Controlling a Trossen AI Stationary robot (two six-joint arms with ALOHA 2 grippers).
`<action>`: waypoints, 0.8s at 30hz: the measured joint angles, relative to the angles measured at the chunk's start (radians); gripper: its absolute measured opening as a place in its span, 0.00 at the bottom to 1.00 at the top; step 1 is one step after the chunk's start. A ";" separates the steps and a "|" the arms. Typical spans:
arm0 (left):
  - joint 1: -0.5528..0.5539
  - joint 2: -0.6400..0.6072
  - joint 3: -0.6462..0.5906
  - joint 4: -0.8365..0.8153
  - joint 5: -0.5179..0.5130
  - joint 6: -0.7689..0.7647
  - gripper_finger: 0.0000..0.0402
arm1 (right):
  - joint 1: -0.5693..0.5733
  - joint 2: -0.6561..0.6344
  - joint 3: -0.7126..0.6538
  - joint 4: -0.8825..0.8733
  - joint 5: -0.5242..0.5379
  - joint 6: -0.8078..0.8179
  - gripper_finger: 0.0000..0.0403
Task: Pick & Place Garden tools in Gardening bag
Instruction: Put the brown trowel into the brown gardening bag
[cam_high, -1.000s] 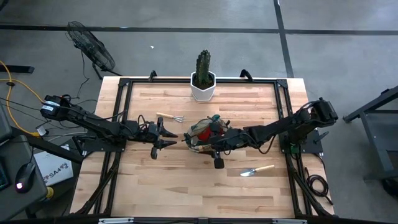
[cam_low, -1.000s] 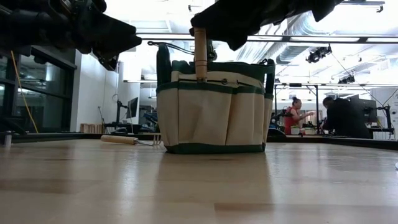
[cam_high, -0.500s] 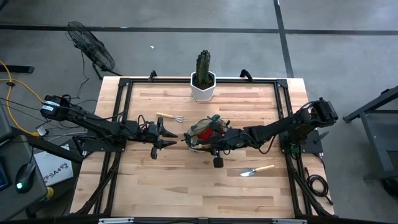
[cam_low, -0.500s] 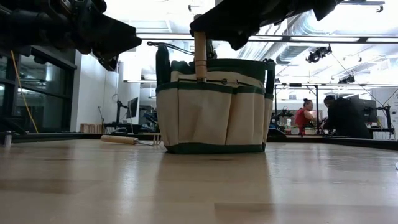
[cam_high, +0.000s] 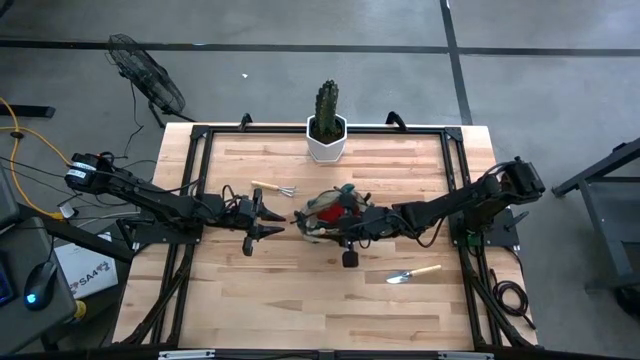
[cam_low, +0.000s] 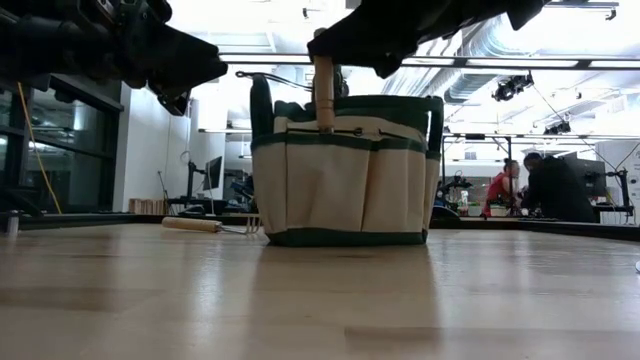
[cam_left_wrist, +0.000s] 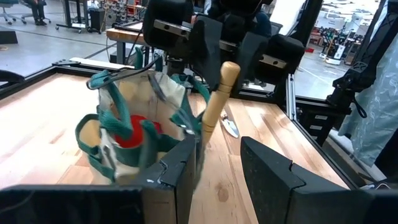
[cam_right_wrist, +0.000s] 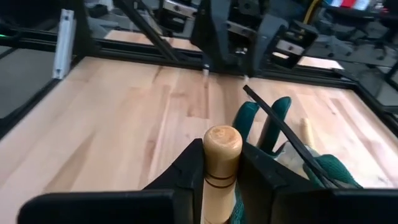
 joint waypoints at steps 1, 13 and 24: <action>0.000 0.000 0.000 -0.001 0.000 0.000 0.31 | 0.000 0.000 0.000 -0.006 0.012 0.000 0.16; 0.000 0.000 0.000 -0.002 0.000 -0.004 0.31 | 0.000 0.000 0.000 -0.020 0.118 0.045 0.15; 0.000 0.000 0.000 -0.005 0.000 -0.004 0.31 | 0.000 0.000 0.000 -0.020 0.214 0.114 0.16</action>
